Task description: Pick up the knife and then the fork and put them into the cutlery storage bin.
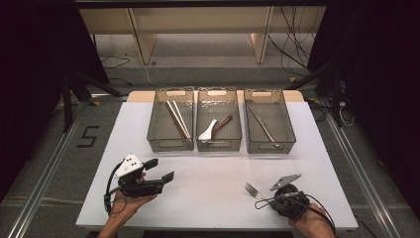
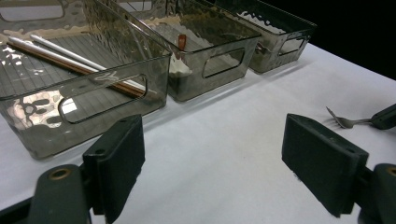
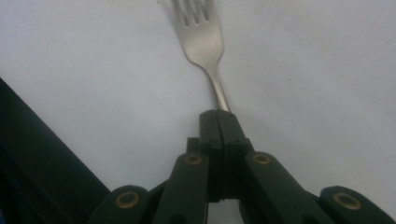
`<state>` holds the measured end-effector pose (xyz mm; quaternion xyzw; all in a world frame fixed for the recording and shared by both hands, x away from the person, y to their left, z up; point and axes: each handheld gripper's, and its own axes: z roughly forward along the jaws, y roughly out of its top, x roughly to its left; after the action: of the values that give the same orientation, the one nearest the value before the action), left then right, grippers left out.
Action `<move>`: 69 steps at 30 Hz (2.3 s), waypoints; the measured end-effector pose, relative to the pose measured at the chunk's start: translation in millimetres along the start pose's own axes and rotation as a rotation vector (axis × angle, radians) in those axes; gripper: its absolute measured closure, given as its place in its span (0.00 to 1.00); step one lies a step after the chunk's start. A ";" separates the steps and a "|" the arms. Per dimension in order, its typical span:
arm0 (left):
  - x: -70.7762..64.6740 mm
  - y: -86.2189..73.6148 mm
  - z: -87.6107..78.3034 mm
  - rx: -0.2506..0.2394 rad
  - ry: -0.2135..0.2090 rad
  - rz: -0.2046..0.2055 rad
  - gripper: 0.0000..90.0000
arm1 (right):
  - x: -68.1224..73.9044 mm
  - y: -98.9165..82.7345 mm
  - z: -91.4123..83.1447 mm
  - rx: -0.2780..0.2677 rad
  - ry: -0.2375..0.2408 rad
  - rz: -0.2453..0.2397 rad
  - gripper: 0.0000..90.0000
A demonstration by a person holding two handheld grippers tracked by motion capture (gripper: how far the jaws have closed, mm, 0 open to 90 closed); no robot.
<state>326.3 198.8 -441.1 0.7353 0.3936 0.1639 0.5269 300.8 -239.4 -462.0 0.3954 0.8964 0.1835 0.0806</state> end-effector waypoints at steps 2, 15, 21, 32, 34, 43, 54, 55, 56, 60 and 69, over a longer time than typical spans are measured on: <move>0.1 0.0 0.0 0.001 -0.001 0.000 0.23 | -1.3 0.2 -0.5 0.002 -0.006 -0.001 1.00; 0.1 -0.1 0.4 0.000 0.000 0.000 0.23 | -7.6 12.1 -14.1 0.010 -0.010 -0.039 0.68; 0.4 -0.1 0.1 0.000 0.000 0.000 0.23 | -7.2 18.0 -7.6 0.067 -0.013 -0.062 0.58; 0.1 0.0 0.1 -0.005 0.000 -0.003 0.23 | -9.0 23.7 0.6 0.154 -0.010 -0.090 0.67; 0.0 0.0 0.1 -0.004 0.000 -0.002 0.23 | -9.3 24.2 1.4 0.167 -0.007 -0.096 0.70; -0.1 0.1 0.1 -0.001 -0.002 0.001 0.23 | -7.5 26.5 3.3 0.199 0.004 -0.110 0.81; -0.5 0.1 0.4 -0.006 0.001 -0.003 0.23 | -3.7 32.6 5.5 0.242 0.005 -0.165 0.93; -0.2 0.2 0.1 -0.002 0.000 0.000 0.23 | -3.2 32.9 5.6 0.246 0.002 -0.167 0.93; -0.3 0.3 0.0 -0.003 0.000 -0.002 0.23 | -3.1 33.2 5.7 0.247 0.002 -0.170 0.93; -0.3 0.2 0.2 -0.004 0.001 -0.002 0.23 | -3.2 33.8 5.7 0.251 0.005 -0.183 0.94; 0.3 0.1 -0.1 -0.004 0.002 -0.004 0.23 | -3.7 35.1 1.1 0.217 -0.001 -0.198 0.94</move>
<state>326.5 199.1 -441.0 0.7335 0.3950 0.1642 0.5283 327.4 -220.1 -449.2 0.3115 0.9456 0.0766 0.0554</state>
